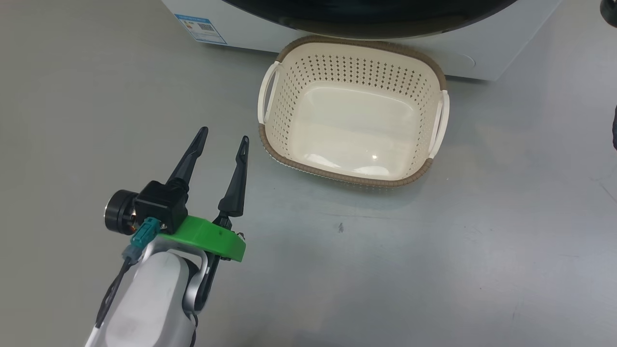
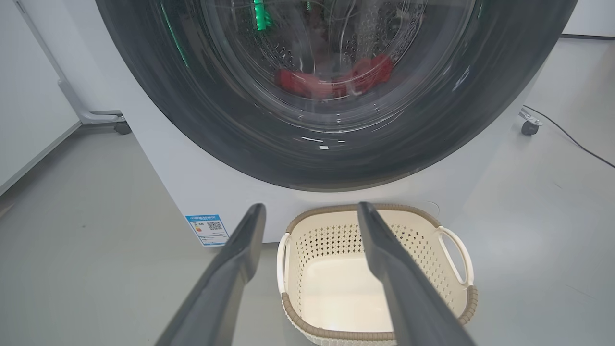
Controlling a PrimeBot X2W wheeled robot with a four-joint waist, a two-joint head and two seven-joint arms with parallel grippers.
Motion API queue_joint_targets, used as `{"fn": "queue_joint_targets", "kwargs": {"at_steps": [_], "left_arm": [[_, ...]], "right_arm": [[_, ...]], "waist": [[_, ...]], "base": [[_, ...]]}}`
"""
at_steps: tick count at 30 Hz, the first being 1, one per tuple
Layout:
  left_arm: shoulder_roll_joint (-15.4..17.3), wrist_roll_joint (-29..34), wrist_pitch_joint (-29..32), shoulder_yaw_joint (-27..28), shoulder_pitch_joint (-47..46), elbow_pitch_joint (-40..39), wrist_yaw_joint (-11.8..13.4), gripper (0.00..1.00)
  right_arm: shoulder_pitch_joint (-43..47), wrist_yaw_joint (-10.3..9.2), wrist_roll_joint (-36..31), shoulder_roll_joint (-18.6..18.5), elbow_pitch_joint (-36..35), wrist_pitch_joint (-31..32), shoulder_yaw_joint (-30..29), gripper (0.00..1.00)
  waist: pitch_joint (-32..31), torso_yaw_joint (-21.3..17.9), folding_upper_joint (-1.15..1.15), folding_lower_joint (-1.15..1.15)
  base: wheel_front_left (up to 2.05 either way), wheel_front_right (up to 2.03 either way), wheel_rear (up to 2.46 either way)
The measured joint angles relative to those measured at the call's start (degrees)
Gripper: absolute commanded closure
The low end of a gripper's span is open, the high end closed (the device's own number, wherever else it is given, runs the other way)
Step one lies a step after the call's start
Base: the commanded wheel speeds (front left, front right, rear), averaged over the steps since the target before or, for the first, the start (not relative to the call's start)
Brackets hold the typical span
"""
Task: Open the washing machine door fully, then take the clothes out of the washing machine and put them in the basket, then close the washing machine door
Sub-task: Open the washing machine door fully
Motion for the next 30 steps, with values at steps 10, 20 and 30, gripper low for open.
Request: {"fn": "queue_joint_targets", "kwargs": {"at_steps": [10, 20, 30], "left_arm": [[-0.1, -1.4, 0.0, -0.9, -0.6, 0.0, 0.0, 0.0], [-0.2, -1.7, 0.0, -1.4, -0.8, 0.0, 0.1, 0.0], [-0.2, -1.7, 0.0, -1.6, -0.9, 0.1, 0.3, 0.0]], "right_arm": [[-2.6, -1.04, 1.2, -1.3, 4.2, 3.7, 0.7, 1.0], [-4.1, -1.56, 2.0, -3.2, 6.5, 8.4, 1.5, 1.0], [-4.7, -1.98, 3.8, -4.7, 8.1, 14.6, 2.1, 1.0]], "waist": [[0.4, 0.6, 0.0, 0.0], [0.4, 0.8, 0.0, 0.0], [0.3, 0.4, 0.0, 0.0]], "base": [[0.0, 0.0, 0.0], [0.0, 0.0, 0.0], [0.0, 0.0, 0.0]]}}
